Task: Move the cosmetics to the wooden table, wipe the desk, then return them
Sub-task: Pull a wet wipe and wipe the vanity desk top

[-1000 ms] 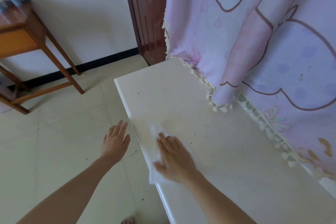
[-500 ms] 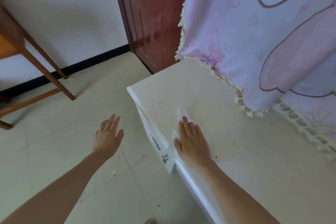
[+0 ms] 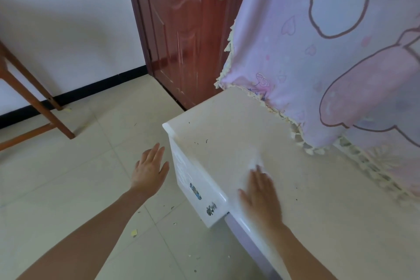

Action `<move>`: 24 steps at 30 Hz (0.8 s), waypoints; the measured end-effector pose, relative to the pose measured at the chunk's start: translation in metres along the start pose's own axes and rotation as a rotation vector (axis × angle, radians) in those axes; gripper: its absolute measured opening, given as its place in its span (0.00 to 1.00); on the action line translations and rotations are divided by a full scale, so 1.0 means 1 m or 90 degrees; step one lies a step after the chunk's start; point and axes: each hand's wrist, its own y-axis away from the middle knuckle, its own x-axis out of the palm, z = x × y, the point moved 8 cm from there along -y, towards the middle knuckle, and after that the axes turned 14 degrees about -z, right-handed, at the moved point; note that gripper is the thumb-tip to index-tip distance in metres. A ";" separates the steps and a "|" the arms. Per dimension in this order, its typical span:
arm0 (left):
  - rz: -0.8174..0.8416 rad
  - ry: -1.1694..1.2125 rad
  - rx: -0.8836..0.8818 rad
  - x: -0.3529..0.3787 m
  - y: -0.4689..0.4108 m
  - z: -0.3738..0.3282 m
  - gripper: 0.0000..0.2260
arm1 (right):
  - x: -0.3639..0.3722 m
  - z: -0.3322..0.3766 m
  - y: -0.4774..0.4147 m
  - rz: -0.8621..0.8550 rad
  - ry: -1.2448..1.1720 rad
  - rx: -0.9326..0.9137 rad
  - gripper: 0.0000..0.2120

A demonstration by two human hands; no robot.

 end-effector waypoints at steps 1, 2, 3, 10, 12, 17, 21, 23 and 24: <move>0.006 -0.003 0.003 0.001 -0.002 -0.001 0.23 | 0.000 -0.019 0.002 0.022 0.009 0.057 0.36; 0.014 -0.006 0.002 0.004 -0.005 -0.002 0.23 | -0.001 -0.036 0.003 0.036 0.019 0.098 0.39; 0.020 -0.010 0.003 0.006 -0.008 -0.002 0.23 | -0.002 -0.049 0.001 0.040 0.036 0.122 0.40; 0.017 -0.001 -0.022 0.016 -0.022 0.007 0.23 | -0.003 -0.070 -0.055 0.006 0.064 0.116 0.39; 0.003 -0.001 -0.036 0.016 -0.024 0.015 0.23 | -0.001 -0.065 -0.081 0.004 0.045 0.091 0.42; -0.033 -0.017 -0.093 0.004 -0.028 0.039 0.22 | 0.019 -0.015 -0.147 0.006 -0.010 0.000 0.39; -0.060 -0.028 -0.140 -0.008 -0.028 0.054 0.22 | 0.029 0.069 -0.170 0.028 -0.069 -0.149 0.44; -0.071 -0.033 -0.157 -0.013 -0.026 0.058 0.22 | 0.035 0.111 -0.168 0.046 -0.101 -0.229 0.40; -0.077 -0.039 -0.163 -0.016 -0.025 0.059 0.22 | 0.039 0.129 -0.164 0.060 -0.107 -0.273 0.37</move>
